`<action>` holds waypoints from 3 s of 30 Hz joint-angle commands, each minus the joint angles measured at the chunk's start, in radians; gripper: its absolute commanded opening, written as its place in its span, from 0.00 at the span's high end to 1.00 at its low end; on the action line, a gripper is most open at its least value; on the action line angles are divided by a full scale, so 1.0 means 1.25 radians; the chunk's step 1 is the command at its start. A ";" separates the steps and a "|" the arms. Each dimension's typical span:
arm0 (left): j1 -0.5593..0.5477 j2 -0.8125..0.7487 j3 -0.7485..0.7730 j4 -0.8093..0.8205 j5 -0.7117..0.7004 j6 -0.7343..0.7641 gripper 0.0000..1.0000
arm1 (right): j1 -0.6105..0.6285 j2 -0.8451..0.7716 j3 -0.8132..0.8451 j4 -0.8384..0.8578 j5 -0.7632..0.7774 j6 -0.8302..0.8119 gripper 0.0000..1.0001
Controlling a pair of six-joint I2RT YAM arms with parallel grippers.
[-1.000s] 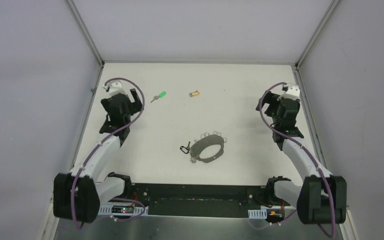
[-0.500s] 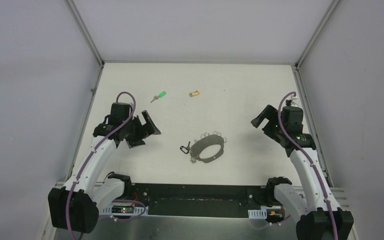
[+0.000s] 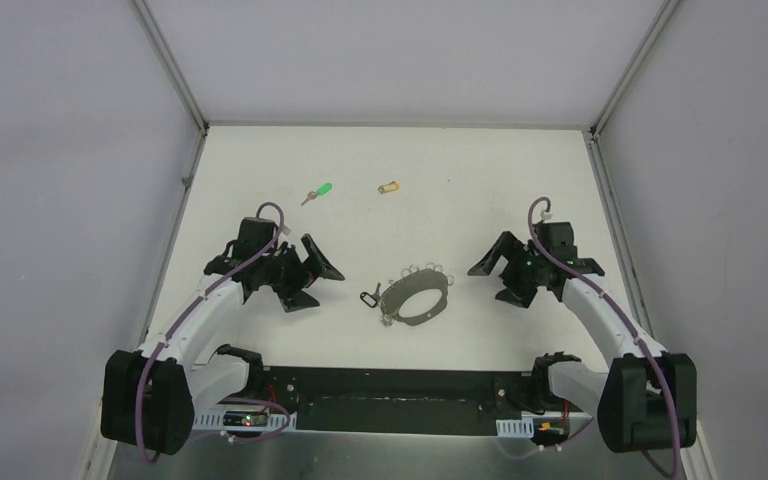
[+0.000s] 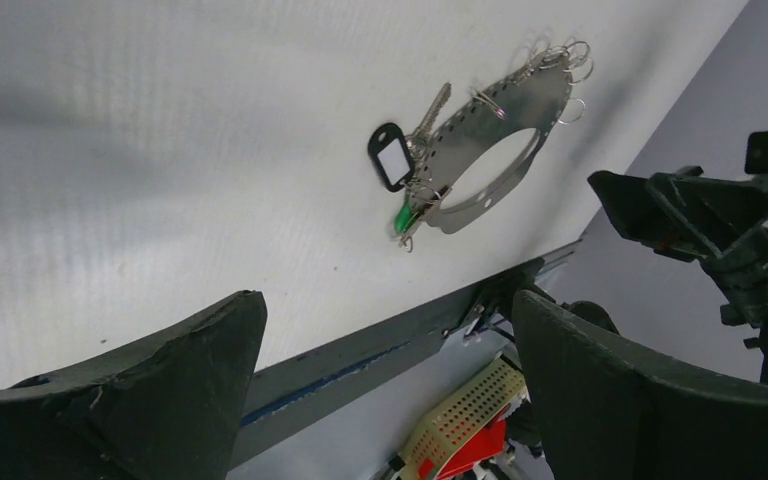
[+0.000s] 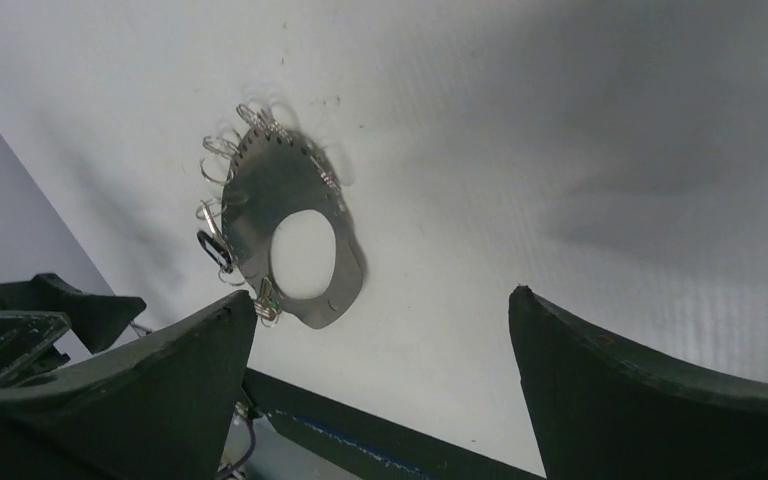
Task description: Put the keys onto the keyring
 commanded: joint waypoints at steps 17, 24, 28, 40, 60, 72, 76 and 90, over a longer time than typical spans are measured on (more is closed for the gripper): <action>-0.268 -0.133 -0.037 0.327 -0.066 -0.109 0.01 | 0.327 0.387 0.182 0.097 0.046 -0.035 0.27; -0.268 -0.251 -0.073 0.389 -0.073 -0.103 0.01 | 0.331 0.391 0.230 0.049 0.141 -0.060 0.31; -0.268 -0.280 -0.118 0.447 -0.066 -0.127 0.01 | 0.334 0.398 0.249 0.051 0.150 -0.074 0.33; -0.268 -0.305 -0.162 0.509 -0.038 -0.162 0.01 | 0.429 0.434 0.258 0.152 -0.024 -0.049 0.41; -0.305 -0.080 -0.054 0.333 -0.044 -0.081 0.20 | 0.351 0.323 0.262 0.002 0.048 -0.137 0.37; -0.405 0.103 0.086 0.224 -0.119 -0.040 0.29 | 0.367 0.378 0.366 -0.083 0.178 -0.265 0.38; -0.411 0.113 0.103 0.185 -0.143 -0.047 0.30 | 0.415 0.403 0.410 -0.098 0.225 -0.320 0.39; -0.411 0.022 0.101 0.033 -0.255 -0.079 0.34 | 0.554 0.505 0.522 -0.163 0.365 -0.412 0.45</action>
